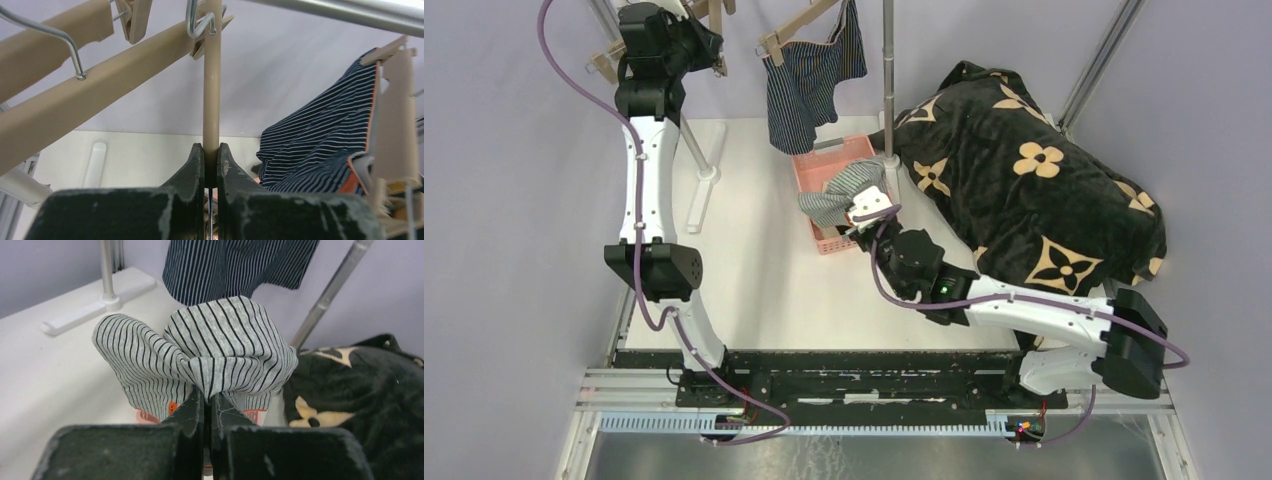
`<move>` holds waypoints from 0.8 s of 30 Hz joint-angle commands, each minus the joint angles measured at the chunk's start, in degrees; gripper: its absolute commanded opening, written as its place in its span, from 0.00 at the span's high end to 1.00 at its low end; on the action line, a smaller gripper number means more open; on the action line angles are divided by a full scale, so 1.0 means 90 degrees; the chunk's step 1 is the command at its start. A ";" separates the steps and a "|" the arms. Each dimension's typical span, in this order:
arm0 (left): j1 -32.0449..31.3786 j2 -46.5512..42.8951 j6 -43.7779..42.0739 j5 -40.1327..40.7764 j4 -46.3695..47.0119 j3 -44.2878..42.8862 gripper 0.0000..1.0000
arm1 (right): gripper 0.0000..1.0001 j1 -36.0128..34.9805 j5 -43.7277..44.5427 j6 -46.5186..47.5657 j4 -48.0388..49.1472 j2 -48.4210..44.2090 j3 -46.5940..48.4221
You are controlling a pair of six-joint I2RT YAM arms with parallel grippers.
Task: Remove the underwear clipped to the hanger
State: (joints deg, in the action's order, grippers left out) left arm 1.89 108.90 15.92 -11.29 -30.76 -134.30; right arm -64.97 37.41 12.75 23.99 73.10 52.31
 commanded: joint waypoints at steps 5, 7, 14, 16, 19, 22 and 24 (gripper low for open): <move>0.0051 0.0391 0.0436 0.0173 0.0622 -0.0390 0.88 | 0.99 0.1076 -0.0935 -0.0127 0.1484 0.1133 0.0970; 0.0048 0.0330 0.0409 0.0168 0.0650 -0.0368 0.82 | 0.99 0.1534 -0.1325 -0.0571 0.1176 0.1356 0.1208; 0.0056 -0.0395 0.0389 0.0124 0.1224 0.0408 0.34 | 0.99 0.2261 -0.2114 -0.0966 0.0676 0.2169 0.1906; 0.0054 -0.0578 0.0366 0.0206 0.1206 0.0506 0.29 | 1.00 0.2323 -0.2241 -0.1046 0.0546 0.2331 0.2034; 0.0053 -0.0885 0.0324 0.0243 0.1110 0.0674 0.25 | 0.99 0.2334 -0.2309 -0.1055 0.0502 0.2459 0.2075; 0.0041 -0.1290 0.0350 0.0280 0.1065 0.1030 0.21 | 0.99 0.2340 -0.2376 -0.1080 0.0456 0.2495 0.2115; 0.0044 -0.1637 0.0343 0.0258 0.1099 0.1336 0.21 | 0.99 0.2353 -0.2477 -0.1132 0.0338 0.2549 0.2228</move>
State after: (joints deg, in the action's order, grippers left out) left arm 2.09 102.15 18.61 -9.45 -24.36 -125.32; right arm -43.86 17.72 4.16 26.28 95.92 68.18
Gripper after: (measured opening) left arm 0.784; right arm 0.027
